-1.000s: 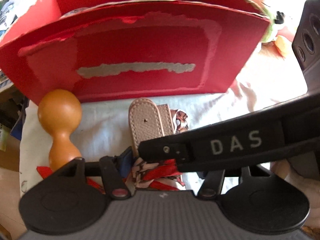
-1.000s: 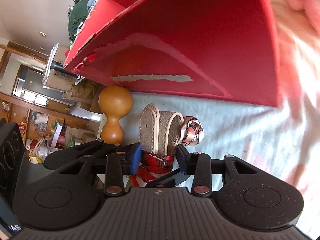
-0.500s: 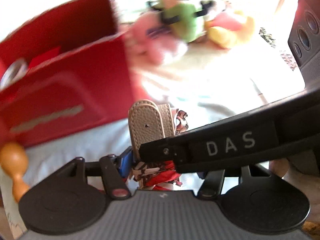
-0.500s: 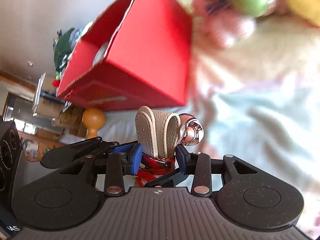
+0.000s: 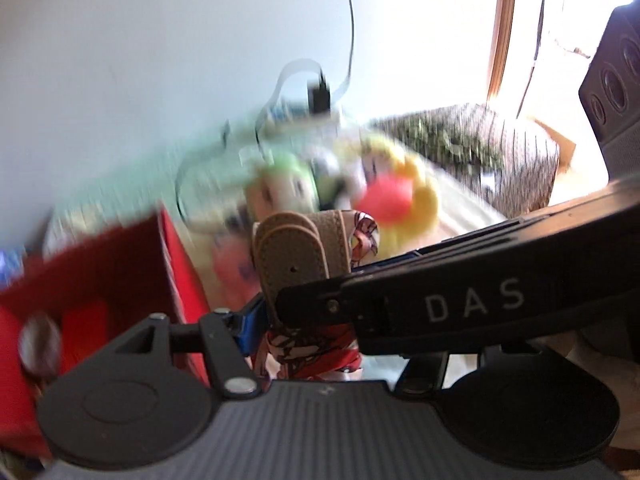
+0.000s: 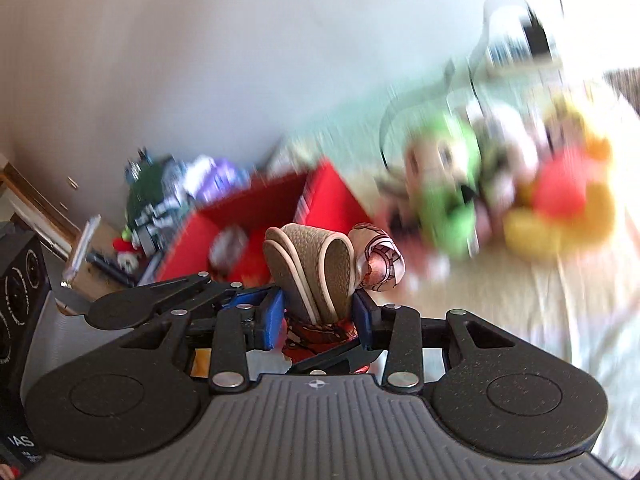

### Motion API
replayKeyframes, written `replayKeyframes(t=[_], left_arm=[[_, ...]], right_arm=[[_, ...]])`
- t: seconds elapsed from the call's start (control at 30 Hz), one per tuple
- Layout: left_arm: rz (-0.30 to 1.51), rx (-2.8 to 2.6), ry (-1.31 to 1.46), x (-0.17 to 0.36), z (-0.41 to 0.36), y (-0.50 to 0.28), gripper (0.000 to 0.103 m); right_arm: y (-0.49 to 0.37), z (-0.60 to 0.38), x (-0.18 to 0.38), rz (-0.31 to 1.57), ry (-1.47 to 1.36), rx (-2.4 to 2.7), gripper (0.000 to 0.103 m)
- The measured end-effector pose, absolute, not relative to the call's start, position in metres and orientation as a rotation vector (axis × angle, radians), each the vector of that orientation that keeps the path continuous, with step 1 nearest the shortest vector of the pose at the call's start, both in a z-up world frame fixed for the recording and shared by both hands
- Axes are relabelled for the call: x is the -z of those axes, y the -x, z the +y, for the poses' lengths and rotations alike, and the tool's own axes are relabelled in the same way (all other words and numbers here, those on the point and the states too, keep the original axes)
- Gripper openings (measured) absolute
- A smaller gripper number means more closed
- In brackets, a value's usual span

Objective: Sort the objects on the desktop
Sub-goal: 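Lift the beige strap with the right gripper over the red box, then lower the beige strap into the box beside the red carton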

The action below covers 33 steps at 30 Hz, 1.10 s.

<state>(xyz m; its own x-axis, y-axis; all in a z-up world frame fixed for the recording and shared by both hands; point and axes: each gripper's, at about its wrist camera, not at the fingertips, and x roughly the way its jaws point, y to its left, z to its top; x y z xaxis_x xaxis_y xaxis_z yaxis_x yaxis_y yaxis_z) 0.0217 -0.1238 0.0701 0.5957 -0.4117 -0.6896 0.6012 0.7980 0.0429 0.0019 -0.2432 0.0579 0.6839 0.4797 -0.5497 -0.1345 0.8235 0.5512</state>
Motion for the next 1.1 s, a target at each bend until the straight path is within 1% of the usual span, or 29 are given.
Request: replayKeyframes(t=[0.2, 0.3, 0.37, 0.5, 0.63, 0.77, 0.87, 1.0, 1.1], left_arm=[[0.595, 0.594, -0.26, -0.126, -0.088, -0.057, 0.062], [0.562, 0.577, -0.256, -0.138, -0.062, -0.075, 0.062], [0.582, 0.574, -0.237, -0.137, -0.043, -0.095, 0.062], [0.686, 0.581, -0.185, -0.115, -0.011, -0.131, 0.062], [0.811, 0.598, -0.135, -0.074, 0.013, -0.157, 0.062], [0.945, 0.636, -0.143, -0.031, 0.019, -0.177, 0.062], [1.026, 0.668, -0.143, -0.009, 0.023, -0.186, 0.062], [1.117, 0.689, -0.144, 0.005, 0.03, -0.195, 0.061], [1.141, 0.682, -0.168, 0.011, 0.034, -0.199, 0.061]], right_arm=[[-0.037, -0.216, -0.109, 0.605, -0.423, -0.399, 0.04], [-0.064, -0.197, -0.121, 0.596, -0.397, -0.425, 0.039], [-0.082, -0.181, -0.124, 0.621, -0.369, -0.429, 0.038], [-0.123, -0.145, -0.109, 0.743, -0.303, -0.424, 0.037], [-0.15, -0.127, -0.077, 0.899, -0.3, -0.423, 0.037], [-0.171, -0.107, -0.044, 1.045, -0.272, -0.403, 0.036], [-0.182, -0.098, -0.03, 1.128, -0.256, -0.389, 0.036], [-0.198, -0.088, -0.014, 1.246, -0.246, -0.384, 0.036], [-0.206, -0.08, -0.006, 1.304, -0.238, -0.38, 0.035]])
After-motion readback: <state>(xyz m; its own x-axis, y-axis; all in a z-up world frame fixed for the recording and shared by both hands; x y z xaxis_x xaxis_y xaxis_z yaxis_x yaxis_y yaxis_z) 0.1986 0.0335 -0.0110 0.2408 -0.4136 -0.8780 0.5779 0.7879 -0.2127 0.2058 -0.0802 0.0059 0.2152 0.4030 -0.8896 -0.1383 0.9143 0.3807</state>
